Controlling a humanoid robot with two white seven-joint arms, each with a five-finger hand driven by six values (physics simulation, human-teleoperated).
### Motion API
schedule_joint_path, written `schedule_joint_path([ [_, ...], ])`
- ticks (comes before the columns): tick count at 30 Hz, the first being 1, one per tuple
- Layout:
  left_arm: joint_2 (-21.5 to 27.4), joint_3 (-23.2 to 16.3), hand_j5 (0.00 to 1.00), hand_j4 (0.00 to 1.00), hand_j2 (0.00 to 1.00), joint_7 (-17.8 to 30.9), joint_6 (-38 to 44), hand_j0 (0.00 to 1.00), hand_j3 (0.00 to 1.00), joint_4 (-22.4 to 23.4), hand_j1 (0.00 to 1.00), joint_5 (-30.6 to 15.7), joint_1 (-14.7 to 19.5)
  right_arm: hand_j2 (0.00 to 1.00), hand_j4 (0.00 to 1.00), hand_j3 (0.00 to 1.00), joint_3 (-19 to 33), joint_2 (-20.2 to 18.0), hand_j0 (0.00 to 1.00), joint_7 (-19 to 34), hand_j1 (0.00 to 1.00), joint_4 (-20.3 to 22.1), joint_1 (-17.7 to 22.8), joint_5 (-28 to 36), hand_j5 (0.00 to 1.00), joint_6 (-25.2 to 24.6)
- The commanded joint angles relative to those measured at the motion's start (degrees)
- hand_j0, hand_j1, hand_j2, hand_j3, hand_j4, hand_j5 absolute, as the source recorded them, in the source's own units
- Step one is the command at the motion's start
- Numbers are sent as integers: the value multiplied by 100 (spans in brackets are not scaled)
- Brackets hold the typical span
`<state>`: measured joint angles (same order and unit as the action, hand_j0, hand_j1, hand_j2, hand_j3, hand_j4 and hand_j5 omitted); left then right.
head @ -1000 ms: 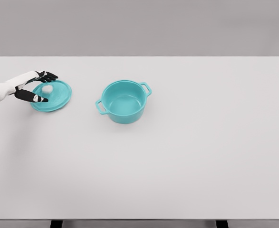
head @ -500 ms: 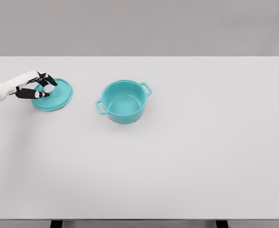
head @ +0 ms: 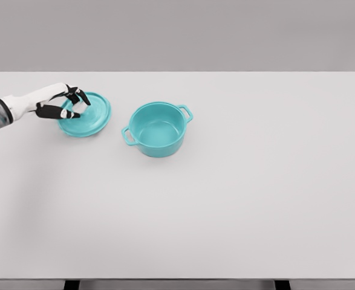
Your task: Cover the pot with left arm
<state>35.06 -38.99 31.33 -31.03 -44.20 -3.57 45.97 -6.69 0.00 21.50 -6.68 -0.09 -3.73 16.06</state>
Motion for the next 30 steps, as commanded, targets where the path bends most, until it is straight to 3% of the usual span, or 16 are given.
schedule_joint_path([
  [1, 45, -285, 51, 51, 51, 5, 9, 51, 51, -238, 51, -302, 9, 100, 100, 100, 1, 0, 100, -5, 100, 0, 0, -5, 100, 3],
  [11, 45, -364, 51, 51, 51, 14, 9, 51, 51, -299, 51, -355, 193, 100, 100, 100, 1, 0, 100, 3, 100, 0, 0, -5, 100, 3],
  [15, 54, -408, 51, 51, 51, 40, 9, 51, 51, -659, 51, -355, 264, 100, 100, 100, 1, 0, 100, 3, 100, 0, 0, -5, 100, 3],
  [30, 18, -593, 51, 51, 51, 49, 9, 51, 51, -1037, 51, -425, 387, 100, 100, 100, 1, 0, 100, 3, 100, 0, 0, -5, 100, 3],
])
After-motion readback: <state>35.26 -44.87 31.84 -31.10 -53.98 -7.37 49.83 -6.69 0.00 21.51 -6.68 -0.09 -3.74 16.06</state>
